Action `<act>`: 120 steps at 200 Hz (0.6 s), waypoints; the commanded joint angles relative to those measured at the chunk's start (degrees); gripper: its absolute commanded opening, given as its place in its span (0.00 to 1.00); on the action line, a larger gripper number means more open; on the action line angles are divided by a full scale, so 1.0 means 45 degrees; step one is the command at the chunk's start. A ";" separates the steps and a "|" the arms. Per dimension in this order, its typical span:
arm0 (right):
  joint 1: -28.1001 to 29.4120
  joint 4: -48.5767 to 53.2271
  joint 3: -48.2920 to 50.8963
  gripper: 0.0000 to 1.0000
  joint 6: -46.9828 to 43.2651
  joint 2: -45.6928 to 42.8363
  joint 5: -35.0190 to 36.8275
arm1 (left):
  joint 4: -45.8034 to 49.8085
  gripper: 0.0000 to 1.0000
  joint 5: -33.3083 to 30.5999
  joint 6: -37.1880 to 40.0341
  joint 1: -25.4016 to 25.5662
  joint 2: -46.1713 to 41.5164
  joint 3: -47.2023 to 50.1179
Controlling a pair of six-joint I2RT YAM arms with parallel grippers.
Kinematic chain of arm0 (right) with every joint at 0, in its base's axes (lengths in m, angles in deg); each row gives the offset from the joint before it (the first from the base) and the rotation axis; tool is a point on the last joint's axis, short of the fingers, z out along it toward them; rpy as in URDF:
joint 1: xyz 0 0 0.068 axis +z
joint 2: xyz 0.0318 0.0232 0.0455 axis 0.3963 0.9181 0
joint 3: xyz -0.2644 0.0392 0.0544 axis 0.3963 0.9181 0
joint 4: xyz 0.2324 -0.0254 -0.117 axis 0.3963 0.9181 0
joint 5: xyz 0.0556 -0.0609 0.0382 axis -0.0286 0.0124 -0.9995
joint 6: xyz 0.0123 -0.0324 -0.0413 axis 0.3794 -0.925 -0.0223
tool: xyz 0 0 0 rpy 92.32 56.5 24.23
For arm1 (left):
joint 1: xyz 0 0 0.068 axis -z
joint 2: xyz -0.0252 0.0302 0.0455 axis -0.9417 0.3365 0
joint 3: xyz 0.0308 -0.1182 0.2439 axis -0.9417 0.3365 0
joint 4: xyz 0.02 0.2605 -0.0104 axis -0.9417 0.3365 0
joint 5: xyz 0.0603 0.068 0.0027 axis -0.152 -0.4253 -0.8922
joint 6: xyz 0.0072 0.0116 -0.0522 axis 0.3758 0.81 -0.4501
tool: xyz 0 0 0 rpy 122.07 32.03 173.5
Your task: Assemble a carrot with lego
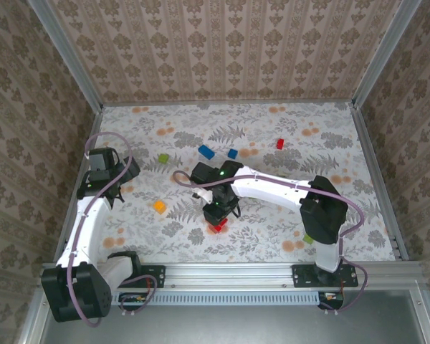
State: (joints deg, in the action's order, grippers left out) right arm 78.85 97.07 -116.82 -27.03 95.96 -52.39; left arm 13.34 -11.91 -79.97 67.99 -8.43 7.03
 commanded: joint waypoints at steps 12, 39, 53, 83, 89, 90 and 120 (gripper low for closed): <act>0.0141 0.0305 -0.0182 0.39 -0.0072 0.0272 -0.0324 | 0.0013 1.00 -0.0021 -0.0048 -0.0049 -0.0143 -0.0377; 0.0185 0.0222 -0.0101 0.39 -0.0003 0.0350 -0.0320 | 0.0034 1.00 -0.0014 -0.0057 -0.0062 -0.0143 -0.0371; 0.0212 0.0165 -0.0054 0.39 0.0044 0.0413 -0.0320 | 0.0040 1.00 -0.0020 -0.0050 -0.0063 -0.0143 -0.0363; 0.0248 0.0107 0.0007 0.39 0.0236 0.0593 -0.0149 | 0.0036 1.00 -0.0021 -0.0064 -0.0058 -0.0162 -0.0366; 0.0263 0.0078 0.0040 0.39 0.0277 0.0628 -0.0144 | 0.0026 1.00 -0.0025 -0.0060 -0.0056 -0.0162 -0.0370; 0.0263 0.0062 0.0043 0.39 0.0279 0.0635 -0.0144 | 0.0026 1.00 -0.0018 -0.0053 -0.0060 -0.0162 -0.0374; 0.0302 -0.0181 0.0206 0.39 0.0489 0.0700 -0.0203 | 0.0017 1.00 -0.0026 -0.0055 -0.0056 -0.0162 -0.0348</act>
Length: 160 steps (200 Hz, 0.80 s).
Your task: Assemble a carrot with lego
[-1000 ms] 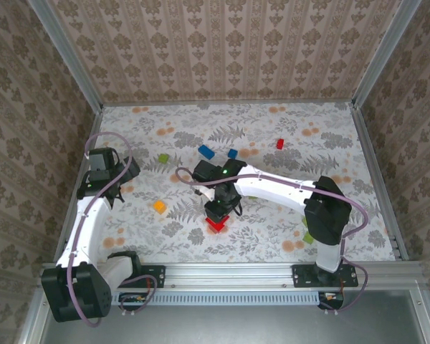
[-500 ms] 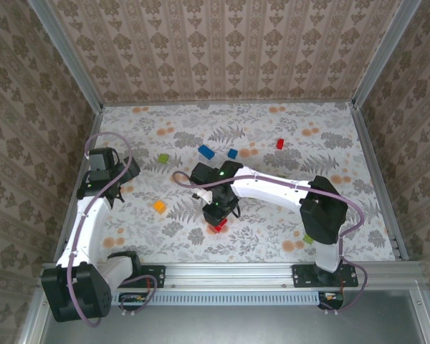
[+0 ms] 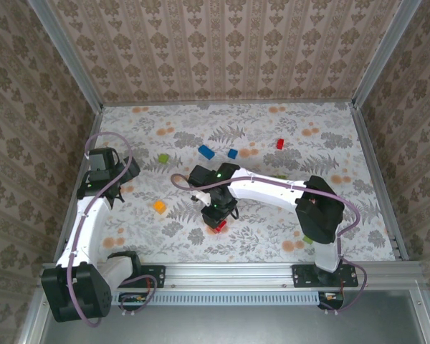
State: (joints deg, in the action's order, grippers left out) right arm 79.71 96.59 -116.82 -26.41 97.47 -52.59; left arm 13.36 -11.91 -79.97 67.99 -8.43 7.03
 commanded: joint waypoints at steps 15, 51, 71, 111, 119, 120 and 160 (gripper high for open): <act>0.0133 -0.0139 0.0245 0.39 0.0427 0.0389 -0.0159 | 0.0000 1.00 -0.0018 -0.0049 -0.0062 -0.0157 -0.0352; 0.0208 -0.0238 0.0282 0.39 0.0570 0.0574 -0.0181 | 0.0022 1.00 -0.0006 -0.0061 -0.0057 -0.0158 -0.0356; 0.0286 -0.0267 0.0377 0.39 0.0666 0.0669 -0.0071 | 0.0035 1.00 -0.0014 -0.0047 -0.0062 -0.0181 -0.0350; 0.0366 -0.0464 0.0944 0.38 0.0972 0.0693 0.0168 | 0.0024 1.00 -0.0003 -0.0046 -0.0058 -0.0181 -0.0351; 0.0405 -0.0508 0.1094 0.38 0.1045 0.0667 0.0209 | 0.0025 1.00 -0.0008 -0.0060 -0.0057 -0.0173 -0.0354; 0.0406 -0.0500 0.1107 0.38 0.1054 0.0663 0.0230 | 0.0023 1.00 -0.0009 -0.0053 -0.0060 -0.0177 -0.0346; 0.0577 -0.0552 0.1756 0.38 0.1279 0.0730 0.0610 | 0.0021 1.00 -0.0007 -0.0049 -0.0045 -0.0191 -0.0357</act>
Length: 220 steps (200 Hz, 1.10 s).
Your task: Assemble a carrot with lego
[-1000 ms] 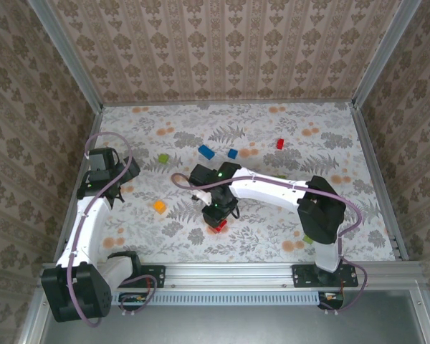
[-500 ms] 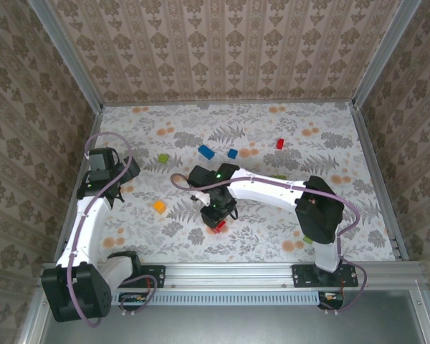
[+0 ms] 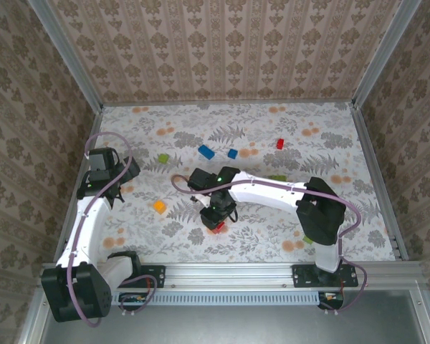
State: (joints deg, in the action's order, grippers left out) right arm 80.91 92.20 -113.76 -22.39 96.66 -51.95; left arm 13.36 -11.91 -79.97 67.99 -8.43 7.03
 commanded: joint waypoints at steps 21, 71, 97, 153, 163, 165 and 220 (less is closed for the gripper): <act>0.0385 0.0378 0.1359 0.34 0.0478 0.1030 0.0498 | 0.0022 1.00 0.0005 -0.0046 -0.0051 -0.0235 -0.0328; 0.0568 0.0119 0.2074 0.31 0.0688 0.1345 0.0594 | 0.0043 1.00 0.0048 -0.0059 -0.0056 -0.0250 -0.0336; 0.0588 0.0083 0.2329 0.31 0.0709 0.1427 0.0637 | 0.0041 1.00 0.0033 -0.0057 -0.0063 -0.0254 -0.0337; 0.0588 0.0475 0.2243 0.30 0.0569 0.1756 0.1199 | 0.0041 1.00 0.0035 -0.0058 -0.0060 -0.0278 -0.0331; 0.0588 0.0556 0.2146 0.30 0.0523 0.1709 0.1252 | 0.0045 1.00 0.0047 -0.0046 -0.0056 -0.0260 -0.0337; 0.0588 0.0570 0.2117 0.30 0.0506 0.1691 0.1255 | 0.0042 1.00 0.0047 -0.0050 -0.0062 -0.0275 -0.0338; 0.0588 0.0944 0.1221 0.32 -0.0902 0.0639 0.1202 | 0.0025 1.00 0.0040 -0.0048 -0.0052 -0.0259 -0.0333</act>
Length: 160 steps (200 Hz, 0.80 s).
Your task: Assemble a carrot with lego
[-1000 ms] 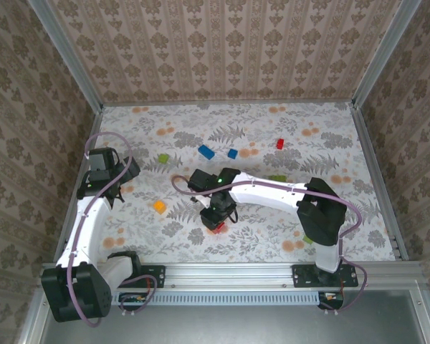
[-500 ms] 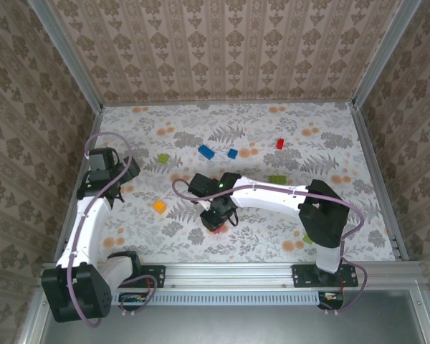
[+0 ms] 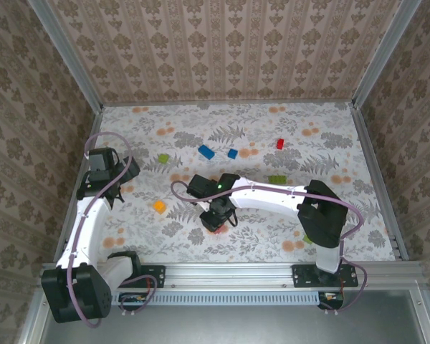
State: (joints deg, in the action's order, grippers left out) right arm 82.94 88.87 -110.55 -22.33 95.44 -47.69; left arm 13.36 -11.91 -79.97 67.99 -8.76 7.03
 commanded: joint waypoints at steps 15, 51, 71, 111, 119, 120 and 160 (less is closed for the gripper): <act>0.0136 0.2023 0.0084 0.33 -0.1369 0.0818 0.0534 | 0.0031 1.00 0.0037 -0.0040 -0.0060 -0.0184 -0.0338; 0.0136 0.2336 -0.0539 0.34 -0.2103 0.0692 0.0660 | 0.0068 1.00 0.0003 -0.0038 -0.0063 -0.0206 -0.0354; 0.0136 0.2377 -0.0572 0.34 -0.2372 0.0662 0.0648 | 0.0050 1.00 0.0019 -0.0027 -0.0048 -0.0204 -0.0357; 0.0112 0.2099 -0.0120 0.37 -0.2695 0.0366 0.0242 | 0.0040 1.00 0.0025 -0.0037 -0.0053 -0.0205 -0.0357; 0.0118 0.2011 -0.0037 0.38 -0.2712 0.0283 0.0139 | 0.0041 1.00 0.0033 -0.0040 -0.0062 -0.0197 -0.0355; 0.0117 0.1998 -0.0028 0.38 -0.2715 0.0257 0.0130 | 0.0031 1.00 0.0040 -0.0043 -0.0053 -0.0202 -0.0356; 0.0116 0.1484 0.0105 0.46 -0.2698 -0.0149 -0.0306 | 0.0079 1.00 0.0010 -0.0026 -0.0046 -0.0225 -0.0347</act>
State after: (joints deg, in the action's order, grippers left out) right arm 83.25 94.08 -111.71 -33.39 95.83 -47.14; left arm 13.36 -11.91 -79.97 67.99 -8.76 7.03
